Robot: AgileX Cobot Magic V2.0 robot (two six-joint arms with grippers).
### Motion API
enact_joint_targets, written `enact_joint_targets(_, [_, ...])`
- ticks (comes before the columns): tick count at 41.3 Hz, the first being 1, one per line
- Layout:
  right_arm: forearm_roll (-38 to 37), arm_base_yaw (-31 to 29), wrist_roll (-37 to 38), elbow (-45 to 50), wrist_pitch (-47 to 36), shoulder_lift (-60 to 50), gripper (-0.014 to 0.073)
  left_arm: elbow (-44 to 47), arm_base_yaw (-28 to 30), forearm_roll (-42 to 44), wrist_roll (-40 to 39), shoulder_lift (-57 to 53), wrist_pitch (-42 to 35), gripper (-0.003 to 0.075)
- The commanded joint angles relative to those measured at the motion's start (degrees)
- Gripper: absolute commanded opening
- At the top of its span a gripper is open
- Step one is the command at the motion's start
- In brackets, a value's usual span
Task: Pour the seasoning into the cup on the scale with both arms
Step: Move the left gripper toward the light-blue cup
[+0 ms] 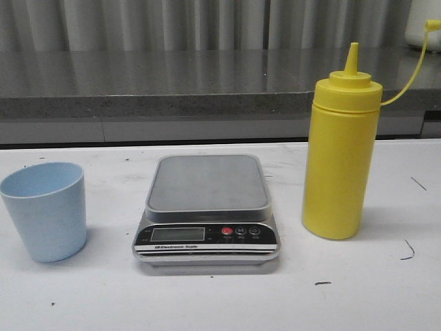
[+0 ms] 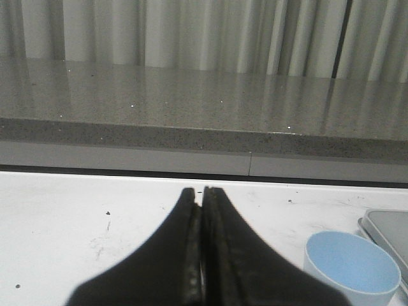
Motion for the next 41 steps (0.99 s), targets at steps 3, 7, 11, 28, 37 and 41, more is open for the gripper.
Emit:
enact_joint_targets(3, [0.30,-0.01,-0.48,-0.33,-4.69,-0.96,-0.0116,1.34,0.10,-0.05,-0.10,-0.92,-4.89,-0.0020])
enact_joint_targets(7, [0.30,-0.01,-0.48,-0.33,-4.69,-0.96,-0.0116,1.34,0.10,-0.05,-0.10,-0.92,-4.89,-0.0020])
enact_joint_targets(11, [0.30,-0.01,-0.48,-0.33,-4.69,-0.96,-0.0116,1.34,0.10,-0.05,-0.10,-0.92,-4.89,-0.0020])
enact_joint_targets(28, [0.30,-0.01,-0.48,-0.33,-4.69,-0.96,-0.0116,1.34,0.10,-0.05,-0.10,-0.92,-4.89,-0.0020])
enact_joint_targets(37, [0.10,0.05,-0.30,-1.06,-6.15,-0.96,-0.0116,0.75,0.10,-0.63,-0.10,-0.92,-9.35,-0.0020])
enact_joint_targets(41, [1.01,0.18,-0.20,-5.17,-2.79,-0.96,-0.0116,-2.52,0.10,-3.21,-0.10,-0.92,-8.46,-0.0020])
